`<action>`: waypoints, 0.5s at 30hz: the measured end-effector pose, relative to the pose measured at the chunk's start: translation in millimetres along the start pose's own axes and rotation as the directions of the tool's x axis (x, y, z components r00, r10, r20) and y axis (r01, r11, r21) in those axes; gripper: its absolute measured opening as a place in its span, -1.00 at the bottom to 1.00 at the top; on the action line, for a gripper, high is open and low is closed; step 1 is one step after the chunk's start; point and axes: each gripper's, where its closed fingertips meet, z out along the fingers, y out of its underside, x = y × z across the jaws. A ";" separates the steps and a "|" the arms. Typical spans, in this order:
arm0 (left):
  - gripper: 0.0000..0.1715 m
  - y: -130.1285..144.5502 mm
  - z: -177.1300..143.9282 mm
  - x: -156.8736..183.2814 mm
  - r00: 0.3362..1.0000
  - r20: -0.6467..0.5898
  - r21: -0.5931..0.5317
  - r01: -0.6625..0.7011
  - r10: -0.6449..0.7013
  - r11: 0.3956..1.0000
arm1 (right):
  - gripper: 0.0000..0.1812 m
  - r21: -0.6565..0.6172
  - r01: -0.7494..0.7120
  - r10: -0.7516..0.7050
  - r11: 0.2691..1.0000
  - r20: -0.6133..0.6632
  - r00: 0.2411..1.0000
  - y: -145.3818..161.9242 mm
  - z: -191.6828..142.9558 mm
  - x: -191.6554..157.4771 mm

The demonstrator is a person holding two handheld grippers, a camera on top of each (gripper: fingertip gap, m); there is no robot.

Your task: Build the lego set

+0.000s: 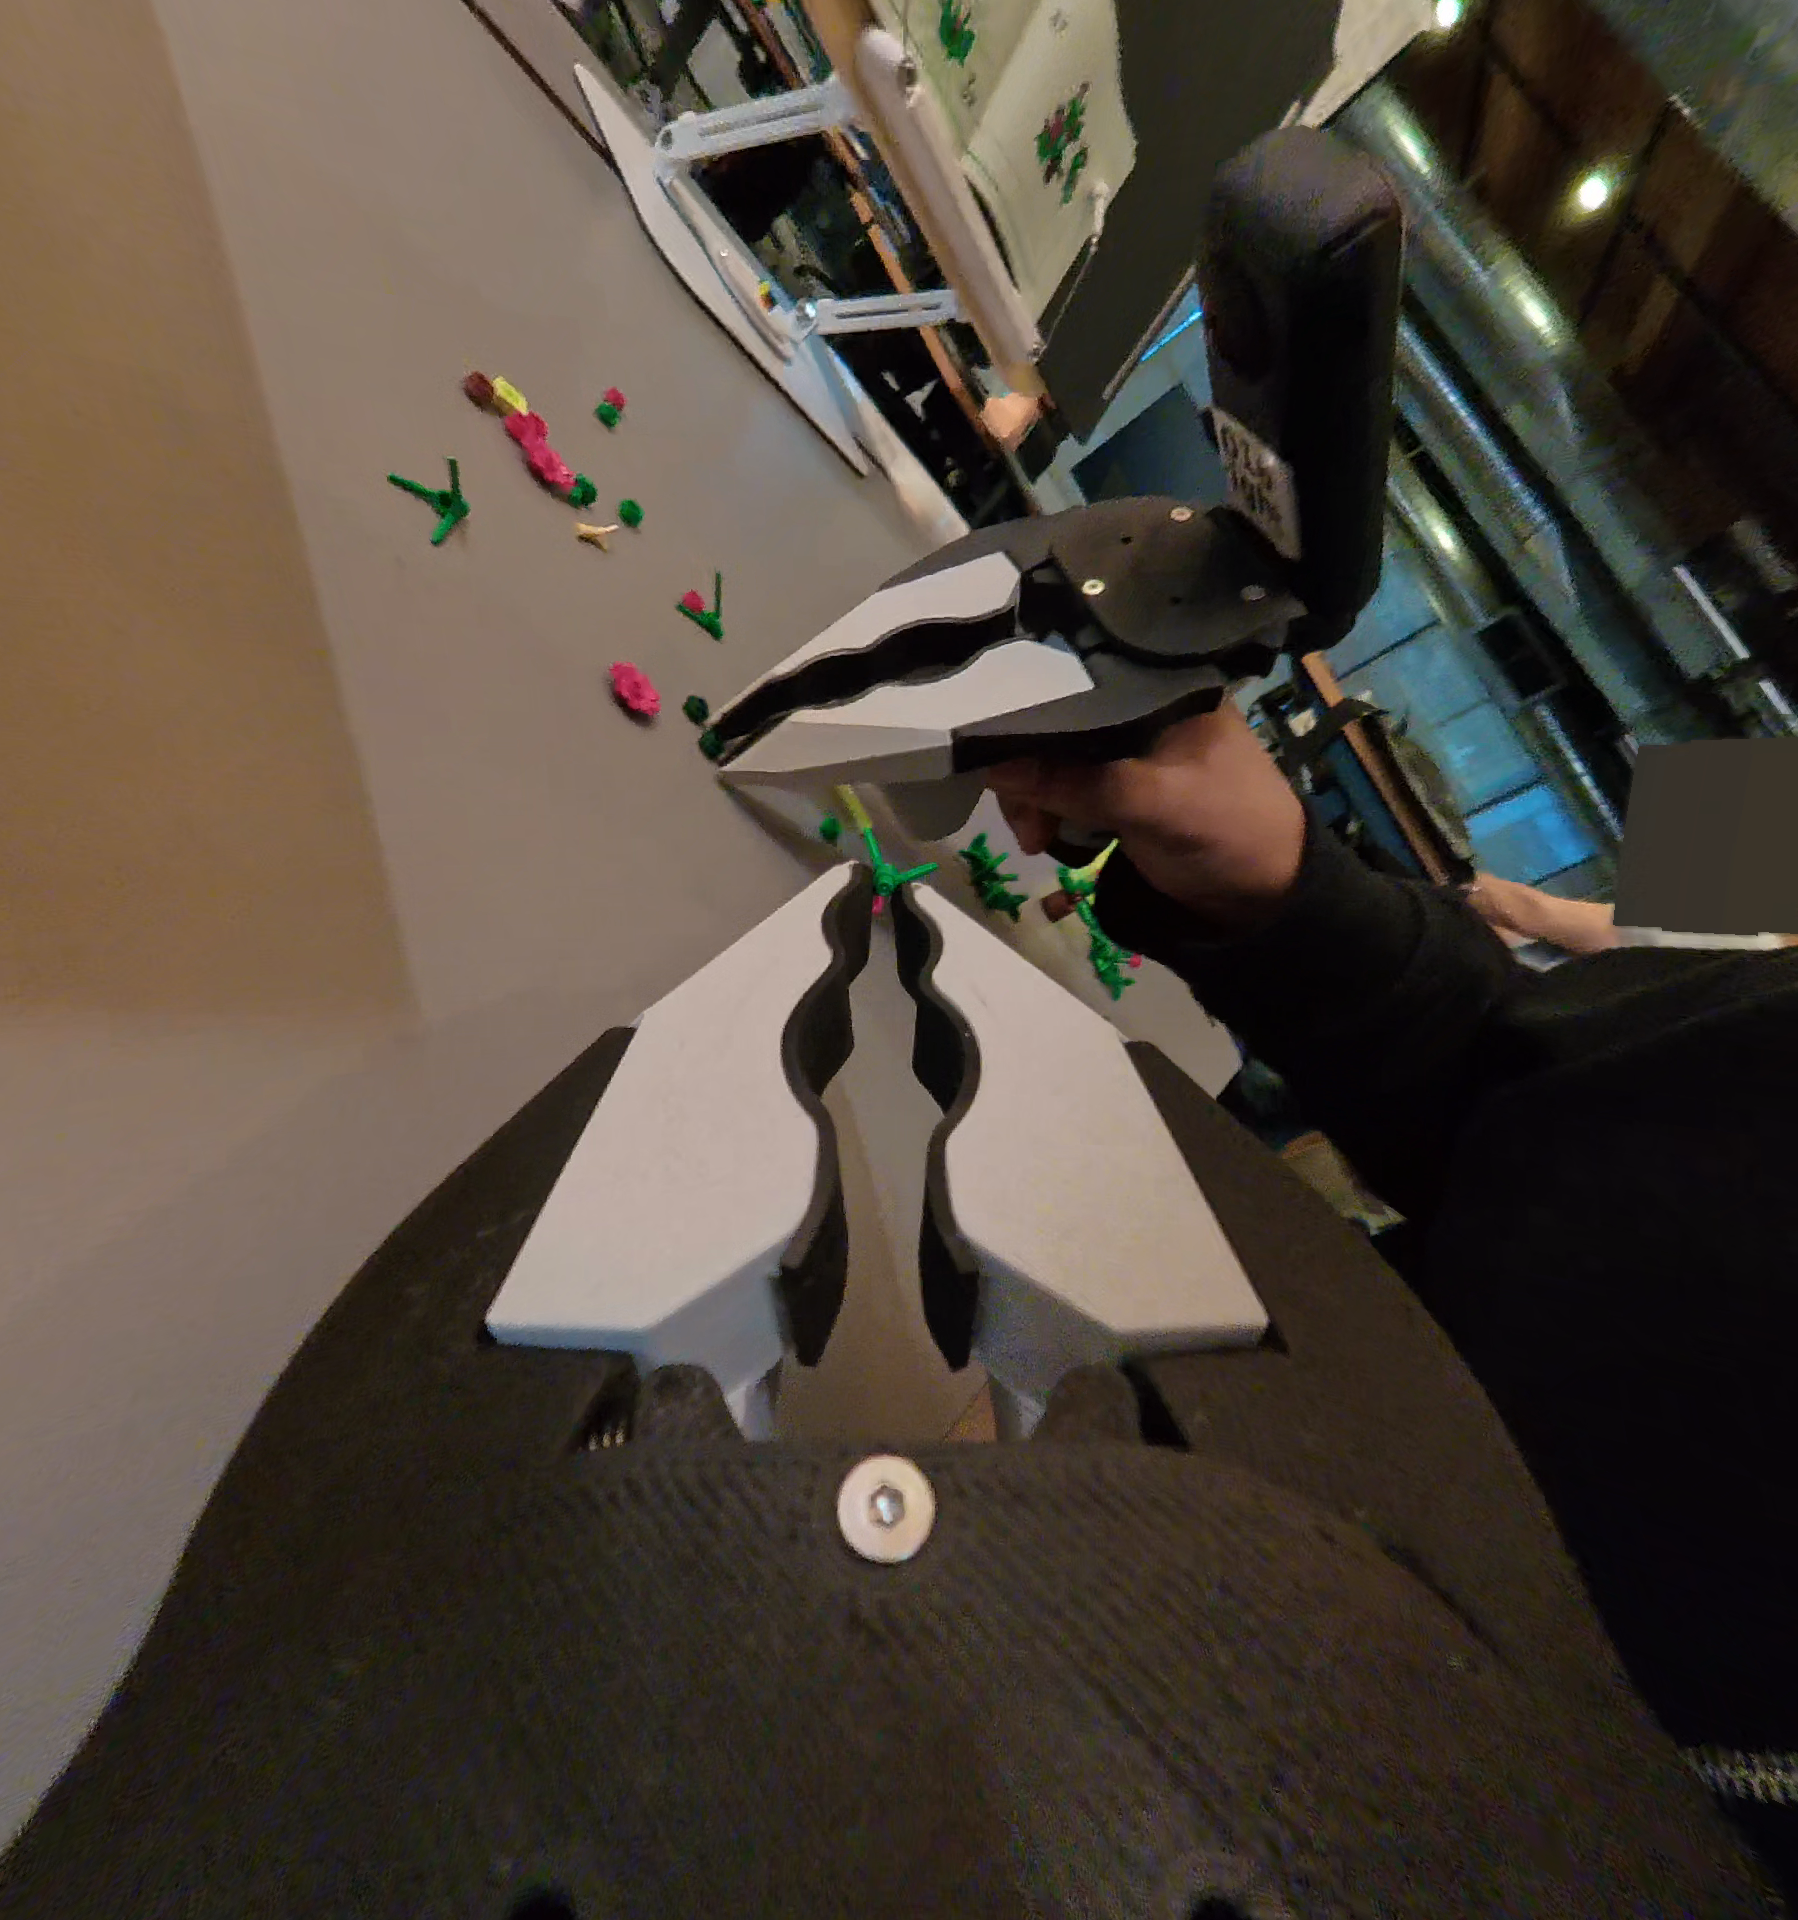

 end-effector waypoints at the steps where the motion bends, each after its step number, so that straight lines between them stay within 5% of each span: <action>1: -0.98 1.8 -0.5 -3.0 1.000 0.019 -0.009 -0.012 0.012 1.000 | -0.90 -0.002 -0.001 0.001 1.000 0.010 1.000 -1.6 0.9 -0.4; 9: -0.98 3.7 -1.5 -2.1 0.997 0.045 -0.028 -0.068 0.069 0.997 | -0.94 -0.027 0.043 -0.042 0.999 0.016 0.999 0.0 1.4 -7.2; 15: -0.98 12.9 5.9 -2.4 0.986 0.088 -0.087 -0.132 0.140 0.987 | -0.95 -0.073 0.059 -0.060 0.996 -0.015 0.998 45.7 -22.8 -36.7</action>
